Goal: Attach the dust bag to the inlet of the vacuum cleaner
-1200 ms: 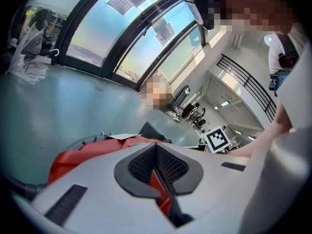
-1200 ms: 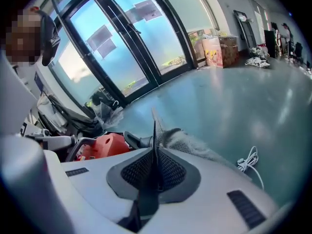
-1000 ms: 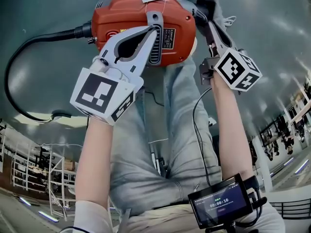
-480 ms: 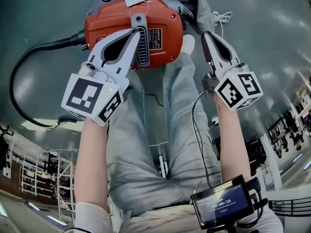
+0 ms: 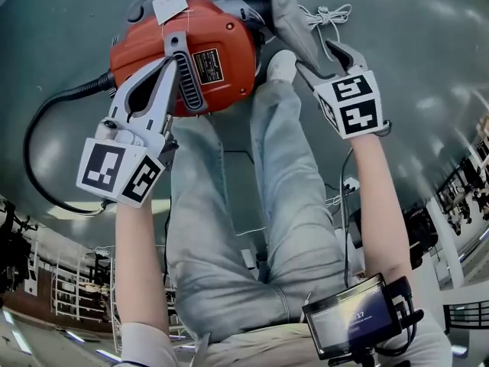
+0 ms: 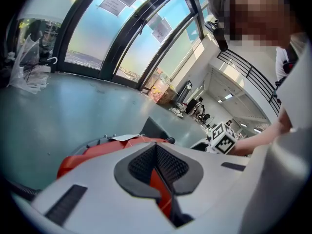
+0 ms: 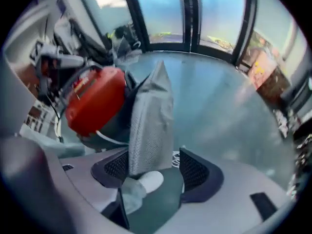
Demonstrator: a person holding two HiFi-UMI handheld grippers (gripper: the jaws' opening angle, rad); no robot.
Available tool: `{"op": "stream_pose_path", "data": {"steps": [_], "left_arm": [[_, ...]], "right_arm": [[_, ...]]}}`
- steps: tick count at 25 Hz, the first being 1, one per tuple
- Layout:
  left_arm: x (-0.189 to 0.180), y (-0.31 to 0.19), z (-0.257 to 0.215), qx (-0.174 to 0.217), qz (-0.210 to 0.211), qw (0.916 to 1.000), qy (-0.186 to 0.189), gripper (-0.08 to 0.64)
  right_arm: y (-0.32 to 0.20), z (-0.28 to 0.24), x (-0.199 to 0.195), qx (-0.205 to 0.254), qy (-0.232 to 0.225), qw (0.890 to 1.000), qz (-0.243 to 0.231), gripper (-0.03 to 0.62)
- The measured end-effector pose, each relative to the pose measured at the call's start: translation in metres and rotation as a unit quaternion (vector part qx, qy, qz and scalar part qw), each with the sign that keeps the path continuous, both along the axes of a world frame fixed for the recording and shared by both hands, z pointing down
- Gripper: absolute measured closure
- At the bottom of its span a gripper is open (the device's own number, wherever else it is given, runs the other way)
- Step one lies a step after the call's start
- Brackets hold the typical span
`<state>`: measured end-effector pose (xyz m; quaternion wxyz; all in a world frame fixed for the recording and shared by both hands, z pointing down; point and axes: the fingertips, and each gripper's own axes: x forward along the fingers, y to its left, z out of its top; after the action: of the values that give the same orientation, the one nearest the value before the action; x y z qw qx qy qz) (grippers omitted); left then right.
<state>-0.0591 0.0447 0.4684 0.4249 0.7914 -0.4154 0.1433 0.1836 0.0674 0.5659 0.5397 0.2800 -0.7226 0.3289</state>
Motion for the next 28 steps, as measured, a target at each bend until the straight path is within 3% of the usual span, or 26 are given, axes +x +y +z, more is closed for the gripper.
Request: {"op": "stream_pose_path", "data": {"steps": [1, 2, 3, 6, 10, 13, 17, 20, 22, 24, 28], "left_arm": [[0.0, 0.0, -0.001, 0.0, -0.002, 1.0, -0.001, 0.552], [0.001, 0.0, -0.002, 0.0, -0.002, 1.0, -0.003, 0.552], [0.001, 0.0, -0.002, 0.0, -0.002, 1.0, -0.005, 0.552], [0.002, -0.001, -0.002, 0.0, -0.002, 1.0, -0.008, 0.552], [0.003, 0.0, -0.001, 0.001, 0.003, 0.9999, -0.014, 0.552], [0.002, -0.001, 0.001, 0.001, 0.0, 0.9999, -0.016, 0.552], [0.001, 0.0, 0.004, 0.005, 0.003, 0.9999, -0.014, 0.552], [0.0, 0.001, 0.006, 0.007, 0.001, 1.0, -0.006, 0.552], [0.0, 0.001, 0.006, 0.008, 0.001, 1.0, -0.002, 0.552], [0.0, 0.0, 0.006, 0.008, 0.001, 1.0, 0.0, 0.552], [0.0, 0.001, 0.007, 0.006, 0.005, 1.0, -0.001, 0.552]], "right_arm": [[0.002, 0.01, 0.001, 0.009, 0.028, 0.999, -0.017, 0.306], [0.005, 0.014, -0.005, 0.012, 0.03, 0.999, -0.018, 0.489], [0.01, 0.015, -0.015, 0.007, 0.012, 1.0, -0.009, 0.574], [0.039, 0.004, -0.051, -0.017, -0.051, 0.999, 0.006, 0.575], [0.053, -0.001, -0.072, -0.007, -0.064, 0.998, 0.013, 0.574], [0.049, 0.013, -0.07, -0.027, -0.091, 0.994, 0.046, 0.574], [0.042, -0.011, -0.044, -0.053, -0.164, 0.971, 0.167, 0.565], [0.038, -0.054, -0.026, -0.047, -0.19, 0.96, 0.202, 0.528], [0.029, -0.083, -0.022, -0.016, -0.177, 0.967, 0.185, 0.453], [0.015, -0.091, -0.02, 0.023, -0.139, 0.979, 0.15, 0.449], [0.011, -0.032, -0.033, 0.011, -0.041, 0.997, 0.061, 0.453]]}}
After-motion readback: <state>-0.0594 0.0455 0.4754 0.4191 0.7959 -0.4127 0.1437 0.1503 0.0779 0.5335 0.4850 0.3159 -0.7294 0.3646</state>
